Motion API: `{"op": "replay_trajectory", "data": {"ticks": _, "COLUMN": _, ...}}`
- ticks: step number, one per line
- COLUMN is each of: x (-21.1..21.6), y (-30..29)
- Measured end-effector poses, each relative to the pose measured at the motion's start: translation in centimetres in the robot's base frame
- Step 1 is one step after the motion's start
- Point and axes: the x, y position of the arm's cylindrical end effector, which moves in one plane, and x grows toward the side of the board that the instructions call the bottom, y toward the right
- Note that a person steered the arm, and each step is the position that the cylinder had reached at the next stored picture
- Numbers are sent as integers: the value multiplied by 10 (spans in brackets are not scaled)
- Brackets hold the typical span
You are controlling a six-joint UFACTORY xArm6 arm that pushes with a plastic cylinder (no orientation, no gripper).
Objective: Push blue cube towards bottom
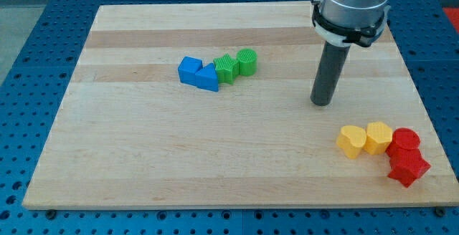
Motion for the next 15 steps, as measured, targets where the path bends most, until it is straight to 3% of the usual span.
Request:
{"op": "replay_trajectory", "data": {"ticks": 1, "x": -3, "y": -2}}
{"op": "replay_trajectory", "data": {"ticks": 4, "x": -195, "y": -90}}
{"op": "replay_trajectory", "data": {"ticks": 5, "x": -192, "y": -164}}
{"op": "replay_trajectory", "data": {"ticks": 6, "x": -183, "y": -201}}
{"op": "replay_trajectory", "data": {"ticks": 11, "x": -173, "y": -239}}
{"op": "replay_trajectory", "data": {"ticks": 14, "x": -63, "y": -236}}
{"op": "replay_trajectory", "data": {"ticks": 15, "x": -2, "y": -236}}
